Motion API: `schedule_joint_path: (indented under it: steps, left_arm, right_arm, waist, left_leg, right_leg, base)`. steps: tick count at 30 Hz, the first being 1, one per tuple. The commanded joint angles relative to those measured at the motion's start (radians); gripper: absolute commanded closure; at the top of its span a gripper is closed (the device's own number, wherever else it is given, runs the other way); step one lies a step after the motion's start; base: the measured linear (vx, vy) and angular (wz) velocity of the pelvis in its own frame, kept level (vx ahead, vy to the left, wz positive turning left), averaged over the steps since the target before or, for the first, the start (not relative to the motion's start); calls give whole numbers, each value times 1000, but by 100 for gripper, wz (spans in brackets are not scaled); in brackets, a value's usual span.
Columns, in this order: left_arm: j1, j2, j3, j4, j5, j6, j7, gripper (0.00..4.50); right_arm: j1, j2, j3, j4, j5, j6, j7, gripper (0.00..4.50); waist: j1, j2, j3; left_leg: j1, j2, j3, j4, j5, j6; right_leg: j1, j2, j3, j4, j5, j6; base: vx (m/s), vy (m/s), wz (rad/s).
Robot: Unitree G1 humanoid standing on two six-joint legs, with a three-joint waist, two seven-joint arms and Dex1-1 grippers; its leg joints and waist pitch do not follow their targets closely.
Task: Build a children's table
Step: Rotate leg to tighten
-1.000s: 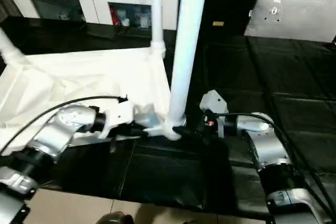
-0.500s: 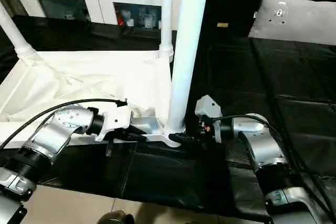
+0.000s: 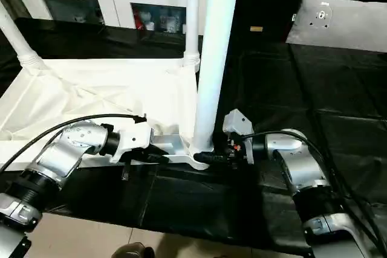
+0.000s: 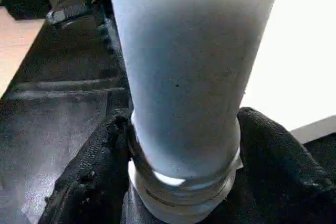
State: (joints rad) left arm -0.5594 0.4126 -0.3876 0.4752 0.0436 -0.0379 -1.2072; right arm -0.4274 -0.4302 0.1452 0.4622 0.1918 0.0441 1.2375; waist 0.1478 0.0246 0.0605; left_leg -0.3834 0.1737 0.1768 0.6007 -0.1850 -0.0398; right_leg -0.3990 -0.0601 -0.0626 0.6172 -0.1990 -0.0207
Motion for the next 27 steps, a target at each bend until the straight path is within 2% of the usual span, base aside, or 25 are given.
schedule_joint_path:
  steps: [1,4,6,7,8,9,10,12,13,14,16,18,19,22,23,27]
  left_arm:
    - [13,-29,-21,6,9,34,26,450]
    - [9,-76,9,-5,-14,107,89,450]
    - [-14,-137,32,10,-8,153,187,450]
    - [-15,-140,33,11,-7,154,191,450]
    - [-23,-157,36,20,-3,161,218,450]
    - [-34,-181,42,37,9,168,260,450]
    - [-53,-227,55,65,22,191,340,450]
    - [-73,-284,75,91,28,224,437,450]
    - [-89,-335,94,111,31,251,526,450]
    - [-94,-354,101,116,34,260,558,450]
    - [-103,-405,104,120,60,273,634,450]
    - [-103,-425,89,117,78,271,647,450]
    - [-101,-422,73,113,92,264,640,450]
    - [-100,-419,60,116,109,261,640,450]
    - [-101,-413,62,120,112,263,644,450]
    - [-94,-381,73,117,119,265,631,450]
  right_arm:
    - [14,34,9,-30,13,45,-39,182]
    - [6,114,-29,-6,-13,104,-239,183]
    - [-8,194,-63,39,-54,124,-451,183]
    - [-9,197,-64,40,-56,125,-458,183]
    - [-11,216,-68,49,-68,126,-505,183]
    - [-13,238,-73,57,-77,134,-557,183]
    - [-20,275,-83,74,-89,155,-645,183]
    - [-31,314,-97,91,-100,175,-736,183]
    - [-42,346,-112,104,-105,185,-810,183]
    - [-46,358,-118,108,-107,190,-837,183]
    - [-58,367,-101,120,-157,164,-880,183]
    - [-65,379,-116,129,-145,148,-895,183]
    - [-64,382,-123,126,-129,154,-890,113]
    - [-58,388,-138,111,-110,165,-881,106]
    - [-52,387,-142,103,-109,164,-882,77]
    - [-30,366,-150,88,-107,121,-860,58]
  waist:
    - [-2,-8,-76]
    - [-12,-10,-70]
    - [-22,-10,-65]
    - [-33,-9,-62]
    - [-39,-13,-62]
    - [-43,-11,-62]
    - [-48,-8,-60]
    - [-55,-12,-57]
    - [-59,-16,-52]
    - [-58,-12,-54]
    - [-56,-13,-58]
    - [-57,-13,-60]
    - [-54,-11,-63]
    - [-52,-12,-66]
    - [-52,-13,-65]
    - [-48,-10,-63]
  left_leg:
    - [18,67,-19,-63,-111,84]
    - [22,65,-20,-70,-173,46]
    - [18,62,-25,-78,-206,16]
    - [22,58,-27,-81,-245,-6]
    - [23,58,-32,-83,-262,-14]
    - [23,58,-30,-84,-263,-13]
    - [29,58,-28,-83,-277,-17]
    - [35,57,-28,-85,-299,-22]
    - [38,53,-28,-84,-320,-18]
    - [42,53,-30,-83,-325,-19]
    - [41,56,-30,-84,-302,-11]
    - [34,56,-30,-87,-283,-4]
    - [31,57,-29,-87,-261,6]
    - [25,56,-27,-84,-223,25]
    - [27,56,-25,-83,-222,29]
    - [27,57,-26,-85,-233,26]
  right_leg:
    - [49,-94,49,-58,-74,-255]
    - [45,-98,50,-72,-195,-234]
    - [47,-101,50,-79,-280,-207]
    - [44,-102,48,-89,-350,-188]
    - [48,-104,48,-94,-394,-166]
    - [45,-103,49,-96,-396,-160]
    - [39,-100,50,-100,-402,-157]
    - [37,-99,50,-104,-417,-158]
    - [34,-100,48,-112,-464,-148]
    - [34,-103,48,-116,-492,-139]
    - [36,-103,50,-118,-463,-133]
    - [41,-99,50,-111,-403,-137]
    - [44,-100,52,-107,-354,-143]
    - [48,-100,52,-97,-263,-169]
    - [48,-100,52,-97,-260,-173]
    - [48,-103,51,-101,-300,-164]
  base:
    - [0,0,0]
    - [0,0,0]
    - [0,0,0]
    - [0,0,0]
    - [0,0,0]
    - [0,0,0]
    - [0,0,0]
    - [0,0,0]
    - [0,0,0]
    - [0,0,0]
    - [0,0,0]
    - [0,0,0]
    - [0,0,0]
    - [0,0,0]
    - [0,0,0]
    - [0,0,0]
